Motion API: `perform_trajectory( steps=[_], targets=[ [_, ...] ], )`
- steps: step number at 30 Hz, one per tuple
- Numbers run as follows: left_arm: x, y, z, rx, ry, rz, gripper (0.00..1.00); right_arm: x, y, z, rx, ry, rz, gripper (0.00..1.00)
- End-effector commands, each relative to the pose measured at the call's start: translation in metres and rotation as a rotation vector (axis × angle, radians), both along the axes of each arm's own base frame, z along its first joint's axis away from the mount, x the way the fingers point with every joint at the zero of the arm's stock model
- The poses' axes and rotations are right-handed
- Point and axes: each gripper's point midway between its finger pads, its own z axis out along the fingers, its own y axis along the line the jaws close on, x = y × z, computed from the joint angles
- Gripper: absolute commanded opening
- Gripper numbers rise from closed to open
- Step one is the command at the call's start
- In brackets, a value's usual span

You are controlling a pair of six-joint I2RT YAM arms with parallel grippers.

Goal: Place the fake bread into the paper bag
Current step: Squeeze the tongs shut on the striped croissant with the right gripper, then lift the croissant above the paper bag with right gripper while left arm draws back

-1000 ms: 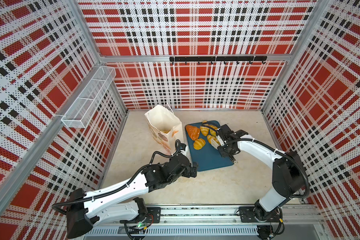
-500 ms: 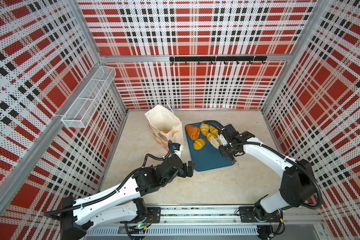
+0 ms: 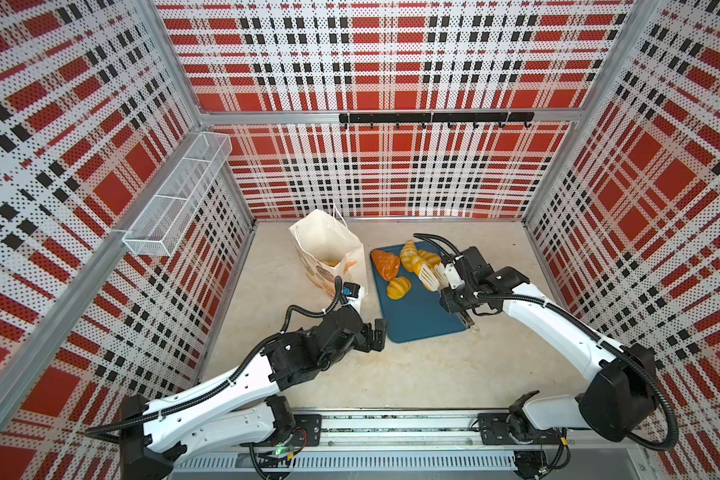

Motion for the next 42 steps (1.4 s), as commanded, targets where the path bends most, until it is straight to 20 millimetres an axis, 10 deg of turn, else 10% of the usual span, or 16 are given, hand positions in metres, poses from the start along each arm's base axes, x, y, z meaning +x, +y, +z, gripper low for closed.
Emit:
perform_trajectory(
  steps=[1, 42],
  targets=[
    [0.005, 0.002, 0.017, -0.003, -0.035, 0.002, 0.99, 0.006, 0.018, 0.033, 0.096, -0.09, 0.014, 0.38],
    [0.011, 0.102, 0.084, 0.005, -0.12, 0.173, 0.99, -0.007, 0.136, 0.187, 0.356, -0.354, 0.271, 0.37]
  ],
)
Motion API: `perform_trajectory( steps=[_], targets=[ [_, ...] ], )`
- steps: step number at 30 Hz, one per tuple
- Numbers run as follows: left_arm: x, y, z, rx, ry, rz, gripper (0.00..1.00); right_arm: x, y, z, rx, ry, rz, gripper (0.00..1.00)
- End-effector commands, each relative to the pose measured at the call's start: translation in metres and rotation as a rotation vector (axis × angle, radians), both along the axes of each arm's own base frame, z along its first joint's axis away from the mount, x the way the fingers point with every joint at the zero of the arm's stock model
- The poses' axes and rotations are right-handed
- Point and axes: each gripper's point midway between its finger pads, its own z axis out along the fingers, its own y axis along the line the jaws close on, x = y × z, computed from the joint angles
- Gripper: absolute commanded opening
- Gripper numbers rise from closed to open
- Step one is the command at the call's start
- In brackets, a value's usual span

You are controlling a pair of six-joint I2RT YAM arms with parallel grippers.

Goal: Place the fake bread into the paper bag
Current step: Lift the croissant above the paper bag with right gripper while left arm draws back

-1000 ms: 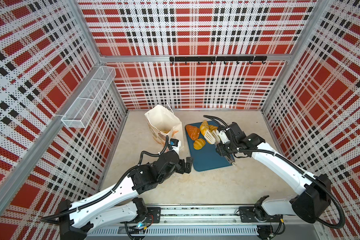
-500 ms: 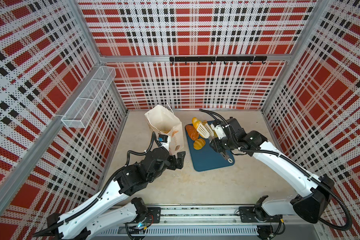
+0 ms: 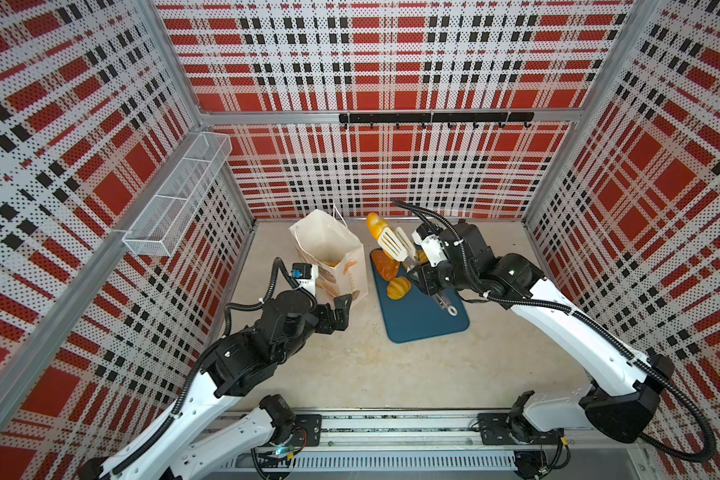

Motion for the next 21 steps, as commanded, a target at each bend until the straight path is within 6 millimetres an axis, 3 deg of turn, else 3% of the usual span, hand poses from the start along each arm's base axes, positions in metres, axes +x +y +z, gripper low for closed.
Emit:
perform_trajectory(
  steps=[1, 12, 21],
  targets=[
    [-0.003, 0.011, 0.006, 0.009, 0.0, 0.008, 0.99, 0.006, 0.03, 0.032, 0.074, -0.091, 0.059, 0.37],
    [-0.005, 0.039, -0.005, -0.013, 0.04, 0.099, 1.0, 0.012, 0.098, 0.034, 0.073, -0.123, 0.176, 0.37],
    [-0.007, 0.045, -0.017, -0.021, 0.075, 0.111, 0.99, 0.035, 0.116, 0.023, 0.038, -0.123, 0.142, 0.39]
  ],
)
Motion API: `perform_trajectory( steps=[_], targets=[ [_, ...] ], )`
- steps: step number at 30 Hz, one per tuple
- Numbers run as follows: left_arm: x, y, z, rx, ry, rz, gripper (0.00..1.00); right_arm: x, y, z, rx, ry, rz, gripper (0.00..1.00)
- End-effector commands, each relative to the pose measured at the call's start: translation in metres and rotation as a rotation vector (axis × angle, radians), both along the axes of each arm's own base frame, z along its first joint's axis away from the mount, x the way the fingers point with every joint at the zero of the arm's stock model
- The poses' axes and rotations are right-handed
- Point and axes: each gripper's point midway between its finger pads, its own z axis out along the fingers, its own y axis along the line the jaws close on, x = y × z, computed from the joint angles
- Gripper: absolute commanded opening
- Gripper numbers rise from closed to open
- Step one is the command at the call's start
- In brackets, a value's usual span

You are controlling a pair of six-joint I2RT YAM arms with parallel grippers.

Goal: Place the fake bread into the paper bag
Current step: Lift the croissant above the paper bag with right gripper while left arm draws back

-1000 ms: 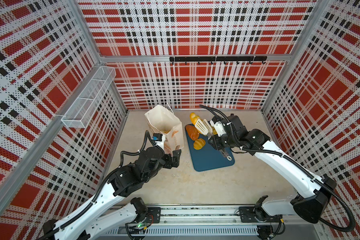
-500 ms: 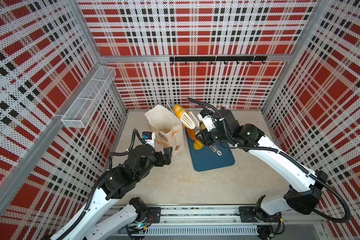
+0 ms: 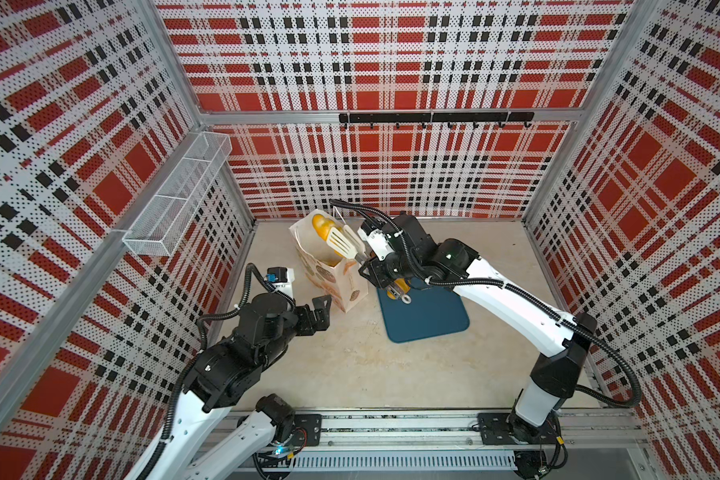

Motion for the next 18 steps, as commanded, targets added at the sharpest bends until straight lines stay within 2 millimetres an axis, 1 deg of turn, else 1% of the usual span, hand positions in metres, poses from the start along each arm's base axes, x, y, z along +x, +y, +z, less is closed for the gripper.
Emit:
perform_trajectory(
  steps=[1, 8, 13, 18],
  targets=[
    [-0.003, 0.003, -0.005, -0.004, 0.015, 0.004, 0.99, 0.014, 0.011, 0.028, 0.057, -0.088, -0.01, 0.39],
    [-0.003, 0.001, -0.013, -0.005, 0.038, 0.001, 0.99, 0.028, 0.02, 0.018, 0.007, -0.094, -0.02, 0.4],
    [-0.005, 0.002, -0.015, -0.006, 0.039, 0.002, 0.99, 0.035, 0.021, 0.011, -0.033, -0.095, -0.031, 0.49],
    [-0.005, 0.002, -0.017, -0.009, 0.044, 0.002, 0.99, 0.037, 0.018, 0.016, -0.039, -0.119, -0.04, 0.54]
  ],
)
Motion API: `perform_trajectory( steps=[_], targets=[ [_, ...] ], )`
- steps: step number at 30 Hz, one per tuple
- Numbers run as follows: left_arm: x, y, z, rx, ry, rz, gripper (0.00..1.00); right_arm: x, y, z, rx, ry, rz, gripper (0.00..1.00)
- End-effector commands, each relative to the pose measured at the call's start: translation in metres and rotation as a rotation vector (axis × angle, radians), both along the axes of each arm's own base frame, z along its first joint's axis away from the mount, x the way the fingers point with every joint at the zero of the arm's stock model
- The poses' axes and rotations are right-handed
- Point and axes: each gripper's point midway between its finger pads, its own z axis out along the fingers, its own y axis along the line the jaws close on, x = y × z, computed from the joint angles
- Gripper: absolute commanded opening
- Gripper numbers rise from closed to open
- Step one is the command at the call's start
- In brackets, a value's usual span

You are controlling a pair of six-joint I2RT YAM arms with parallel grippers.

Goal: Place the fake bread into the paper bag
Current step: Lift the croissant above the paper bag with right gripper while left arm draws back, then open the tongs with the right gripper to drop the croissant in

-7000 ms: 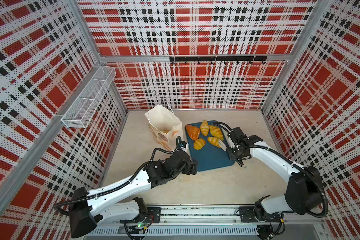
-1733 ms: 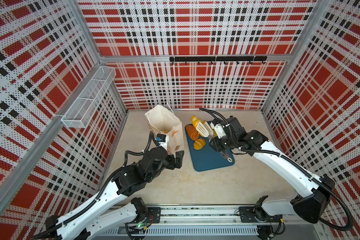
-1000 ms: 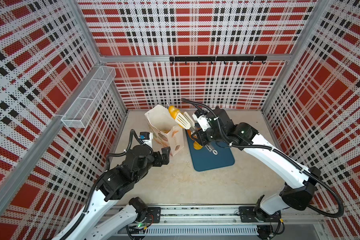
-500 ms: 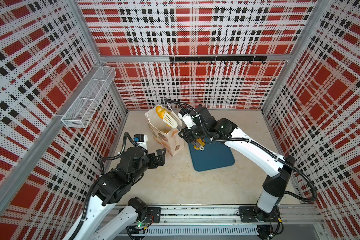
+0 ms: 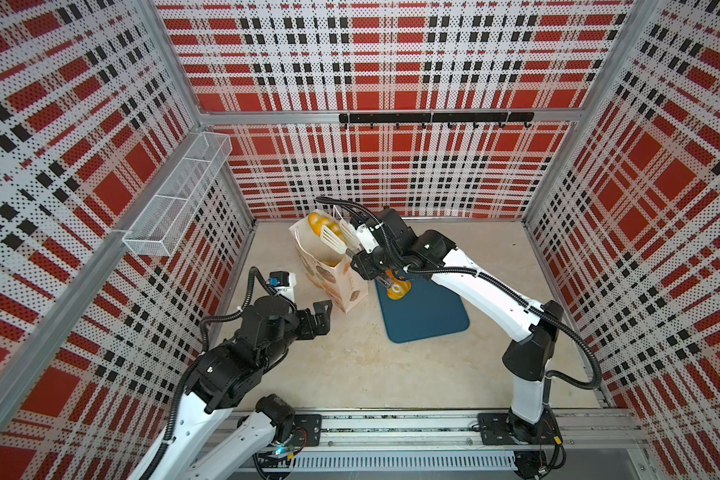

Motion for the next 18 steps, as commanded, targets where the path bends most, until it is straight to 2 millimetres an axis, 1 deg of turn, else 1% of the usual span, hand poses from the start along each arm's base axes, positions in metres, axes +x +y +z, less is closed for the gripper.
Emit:
perform_trajectory(
  steps=[1, 4, 10, 14, 18],
  targets=[
    [0.0, 0.001, -0.006, 0.002, 0.017, 0.006, 0.99, 0.006, 0.001, 0.033, 0.05, -0.089, -0.004, 0.55],
    [0.001, 0.0, -0.007, 0.011, 0.027, 0.001, 0.99, 0.006, -0.001, 0.036, 0.05, -0.097, -0.003, 0.59],
    [0.002, -0.003, -0.004, 0.02, 0.021, -0.003, 0.99, 0.001, -0.007, 0.046, 0.056, -0.112, -0.006, 0.58],
    [0.0, -0.006, -0.004, 0.033, 0.01, -0.004, 0.99, -0.005, -0.02, 0.056, 0.064, -0.137, -0.021, 0.58],
    [-0.002, -0.011, -0.007, 0.051, 0.001, -0.009, 0.99, -0.01, -0.04, 0.06, 0.044, -0.166, -0.053, 0.58]
  ],
)
